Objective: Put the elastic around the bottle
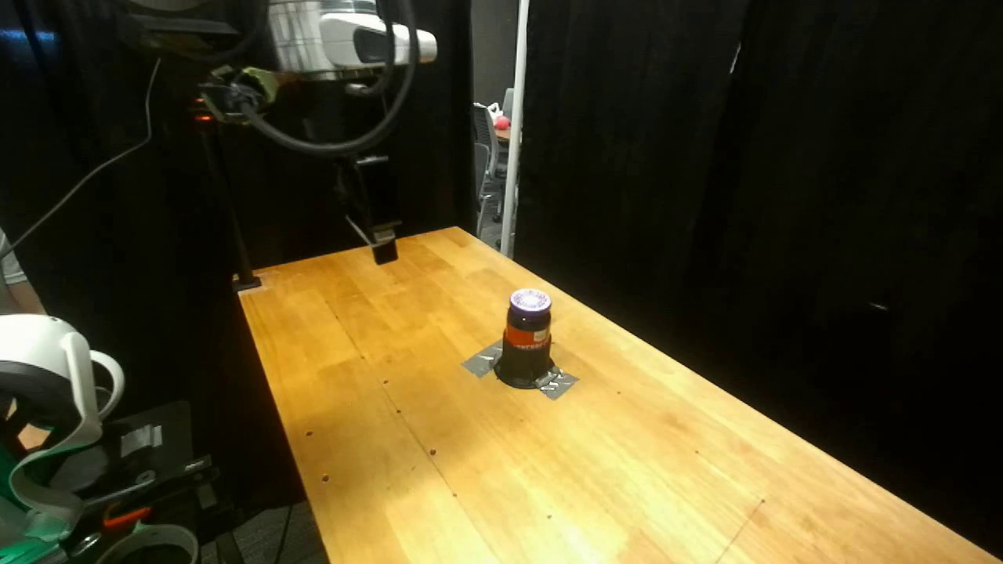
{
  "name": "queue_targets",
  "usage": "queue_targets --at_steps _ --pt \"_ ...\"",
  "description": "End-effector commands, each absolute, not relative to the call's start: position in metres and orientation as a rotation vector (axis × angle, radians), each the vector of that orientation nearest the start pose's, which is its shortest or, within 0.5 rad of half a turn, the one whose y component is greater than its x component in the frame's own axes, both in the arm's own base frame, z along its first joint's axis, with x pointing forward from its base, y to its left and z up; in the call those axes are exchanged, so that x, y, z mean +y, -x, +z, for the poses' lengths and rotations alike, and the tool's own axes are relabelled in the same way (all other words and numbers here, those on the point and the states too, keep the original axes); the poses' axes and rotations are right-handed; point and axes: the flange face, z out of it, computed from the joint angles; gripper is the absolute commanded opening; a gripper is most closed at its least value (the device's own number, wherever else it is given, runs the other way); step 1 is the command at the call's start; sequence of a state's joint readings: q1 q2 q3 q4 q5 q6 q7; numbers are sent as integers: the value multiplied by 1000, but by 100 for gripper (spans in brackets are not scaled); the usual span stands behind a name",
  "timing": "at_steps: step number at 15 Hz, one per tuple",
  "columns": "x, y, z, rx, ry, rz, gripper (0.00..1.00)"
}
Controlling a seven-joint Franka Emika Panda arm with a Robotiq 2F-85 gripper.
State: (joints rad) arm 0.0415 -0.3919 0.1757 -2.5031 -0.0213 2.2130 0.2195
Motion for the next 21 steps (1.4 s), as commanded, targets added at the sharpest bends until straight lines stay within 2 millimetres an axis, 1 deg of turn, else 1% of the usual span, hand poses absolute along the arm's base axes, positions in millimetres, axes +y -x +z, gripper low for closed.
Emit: queue_targets --at_steps 1,4,5,8,10,17,21 --pt "111 -478 416 -163 3145 -186 100" --pt "120 -517 399 -255 3115 -170 100" --pt "122 -528 394 -274 3101 -159 100" --pt "124 -564 378 -294 3086 -144 100" --pt "126 -583 367 -301 3077 -139 100" --pt "130 -638 334 -267 3068 -141 100" --pt "123 -662 321 -224 3070 -143 100"
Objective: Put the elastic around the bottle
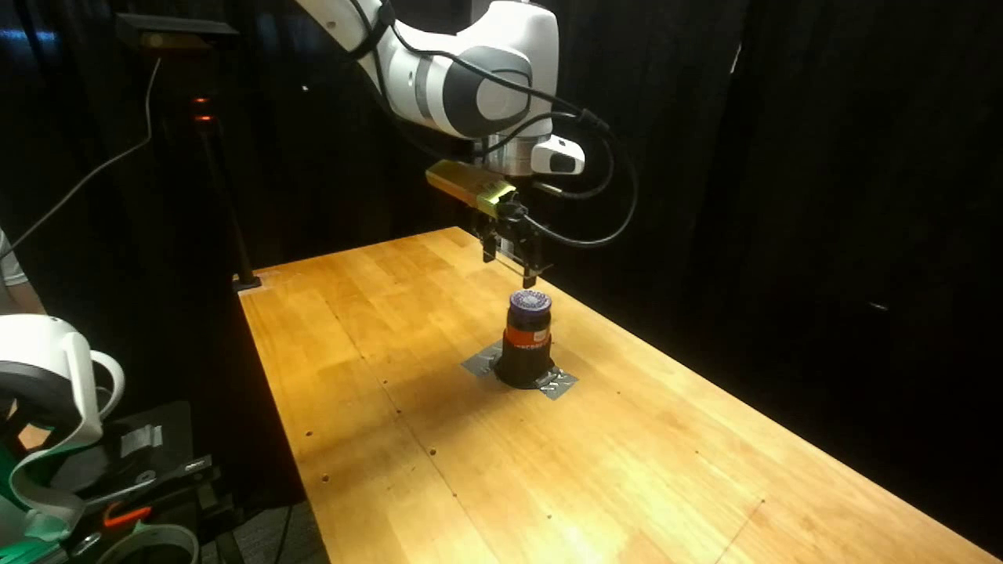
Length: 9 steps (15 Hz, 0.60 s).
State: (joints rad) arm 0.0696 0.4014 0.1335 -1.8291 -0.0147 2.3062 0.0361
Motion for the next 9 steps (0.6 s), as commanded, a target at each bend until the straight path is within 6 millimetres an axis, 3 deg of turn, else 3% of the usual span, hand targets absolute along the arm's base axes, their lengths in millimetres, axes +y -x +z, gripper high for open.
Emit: queue_targets --at_steps 1,9 --pt "120 -667 318 -214 3074 -147 100" --pt "105 -694 290 -134 3079 -140 100"
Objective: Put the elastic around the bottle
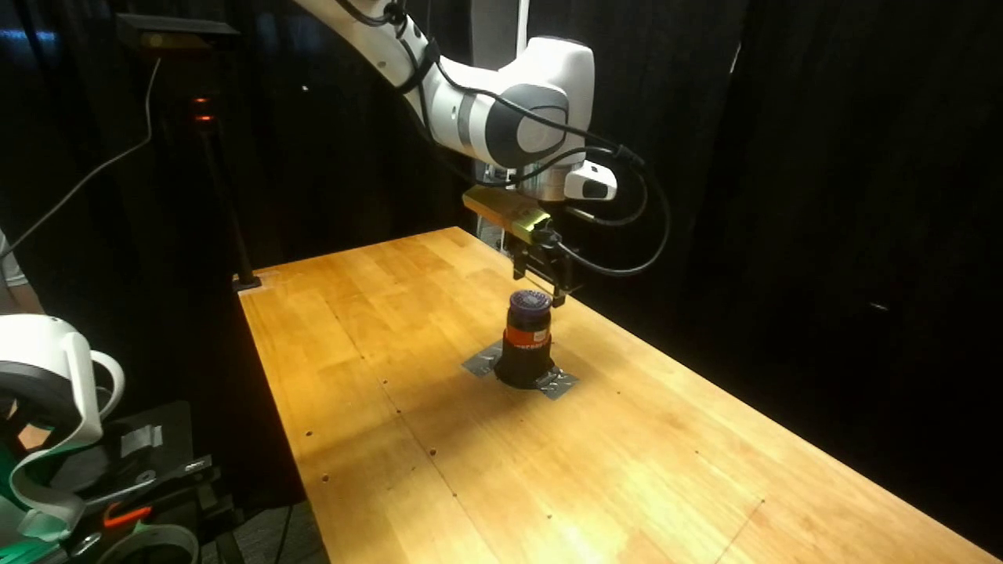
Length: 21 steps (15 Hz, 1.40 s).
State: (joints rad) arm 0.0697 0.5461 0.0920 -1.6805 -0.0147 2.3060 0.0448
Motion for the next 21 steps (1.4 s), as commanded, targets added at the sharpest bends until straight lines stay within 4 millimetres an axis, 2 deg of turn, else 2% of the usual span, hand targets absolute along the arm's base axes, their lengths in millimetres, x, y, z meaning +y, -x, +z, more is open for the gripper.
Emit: queue_targets --at_steps 1,6,13,17,21 --pt "105 -696 287 -126 3078 -138 100" --pt "104 -703 273 -108 3077 -107 100" --pt "96 -693 250 -88 3101 -1 100" --pt "95 -682 249 -110 3095 62 100" --pt "91 -670 257 -104 3092 33 100"
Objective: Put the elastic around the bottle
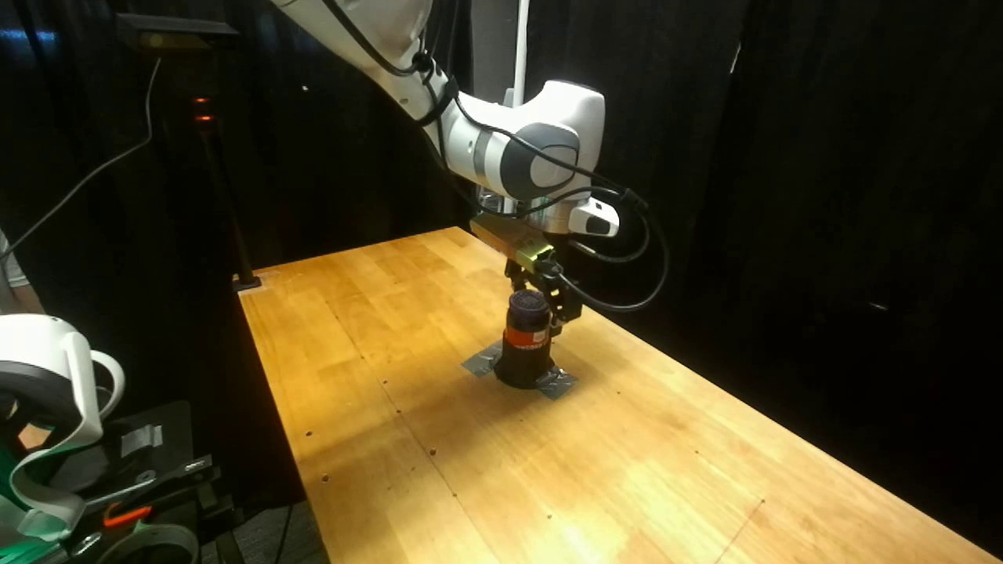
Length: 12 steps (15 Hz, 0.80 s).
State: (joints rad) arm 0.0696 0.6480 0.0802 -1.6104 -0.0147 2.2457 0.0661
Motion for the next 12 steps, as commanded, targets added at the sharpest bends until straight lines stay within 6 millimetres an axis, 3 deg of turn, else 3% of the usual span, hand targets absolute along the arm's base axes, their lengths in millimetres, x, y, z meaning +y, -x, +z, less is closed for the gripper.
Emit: queue_targets --at_steps 1,7,12 --pt "89 -665 258 -105 3089 34 100" --pt "77 -639 264 -85 3033 66 100" --pt "68 -616 248 -66 2986 115 100"
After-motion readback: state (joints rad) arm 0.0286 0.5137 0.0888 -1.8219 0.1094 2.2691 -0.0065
